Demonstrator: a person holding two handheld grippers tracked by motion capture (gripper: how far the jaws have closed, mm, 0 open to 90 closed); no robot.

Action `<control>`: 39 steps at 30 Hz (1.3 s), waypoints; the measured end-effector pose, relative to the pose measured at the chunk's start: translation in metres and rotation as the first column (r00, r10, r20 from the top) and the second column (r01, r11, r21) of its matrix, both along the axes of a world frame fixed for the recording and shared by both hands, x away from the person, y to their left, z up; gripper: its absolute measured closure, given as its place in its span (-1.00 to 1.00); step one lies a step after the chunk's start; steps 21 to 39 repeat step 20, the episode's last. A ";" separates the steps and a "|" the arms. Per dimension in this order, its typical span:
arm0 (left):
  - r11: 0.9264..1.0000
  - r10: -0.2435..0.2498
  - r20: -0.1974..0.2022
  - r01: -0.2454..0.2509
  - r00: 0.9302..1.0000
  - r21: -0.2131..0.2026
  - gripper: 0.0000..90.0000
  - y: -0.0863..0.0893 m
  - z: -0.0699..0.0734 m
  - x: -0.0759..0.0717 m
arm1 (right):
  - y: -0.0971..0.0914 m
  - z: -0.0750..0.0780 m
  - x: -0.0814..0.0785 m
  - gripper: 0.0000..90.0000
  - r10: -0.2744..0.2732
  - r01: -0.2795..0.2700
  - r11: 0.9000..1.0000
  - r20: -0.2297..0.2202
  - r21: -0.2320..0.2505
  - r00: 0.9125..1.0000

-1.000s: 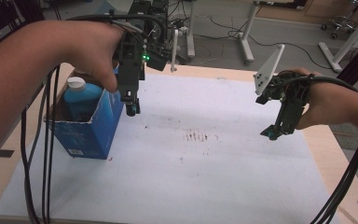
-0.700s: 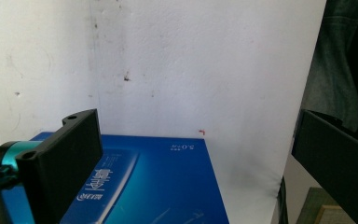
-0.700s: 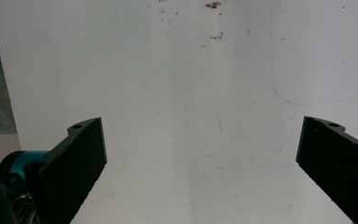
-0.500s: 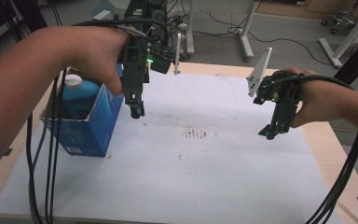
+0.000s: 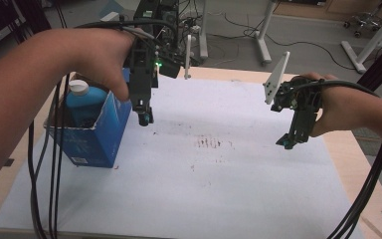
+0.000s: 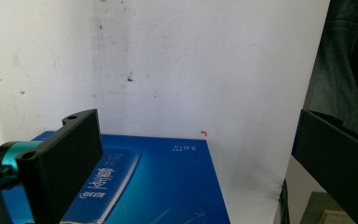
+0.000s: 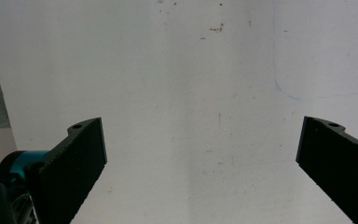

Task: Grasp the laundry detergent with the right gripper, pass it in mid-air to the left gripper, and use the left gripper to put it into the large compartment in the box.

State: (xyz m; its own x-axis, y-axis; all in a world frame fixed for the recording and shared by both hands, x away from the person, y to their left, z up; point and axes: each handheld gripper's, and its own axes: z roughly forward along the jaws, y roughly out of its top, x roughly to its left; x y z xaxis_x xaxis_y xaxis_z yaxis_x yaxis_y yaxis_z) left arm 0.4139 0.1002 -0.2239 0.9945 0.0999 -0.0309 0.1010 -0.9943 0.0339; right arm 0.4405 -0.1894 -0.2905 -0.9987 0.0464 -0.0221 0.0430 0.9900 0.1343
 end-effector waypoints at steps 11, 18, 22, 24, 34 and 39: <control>1.000 -0.003 -0.002 0.004 1.000 0.004 -0.96 -0.002 -0.002 0.001 | -0.003 0.001 0.000 -0.98 -0.005 0.005 1.000 0.003 0.002 1.000; 1.000 -0.003 -0.002 0.003 1.000 0.005 -0.96 -0.002 -0.003 0.000 | -0.003 0.002 -0.001 -0.98 -0.006 0.006 1.000 0.006 0.006 1.000; 1.000 0.000 0.000 0.000 1.000 0.004 -0.96 -0.002 -0.003 -0.001 | -0.003 0.002 -0.001 -0.99 -0.005 0.005 1.000 0.008 0.008 1.000; 1.000 0.000 0.000 0.000 1.000 0.004 -0.96 -0.002 -0.003 -0.001 | -0.003 0.002 -0.001 -0.99 -0.005 0.005 1.000 0.008 0.008 1.000; 1.000 0.000 0.000 0.000 1.000 0.004 -0.96 -0.002 -0.003 -0.001 | -0.003 0.002 -0.001 -0.99 -0.005 0.005 1.000 0.008 0.008 1.000; 1.000 0.000 0.000 0.000 1.000 0.004 -0.96 -0.002 -0.003 -0.001 | -0.003 0.002 -0.001 -0.99 -0.005 0.005 1.000 0.008 0.008 1.000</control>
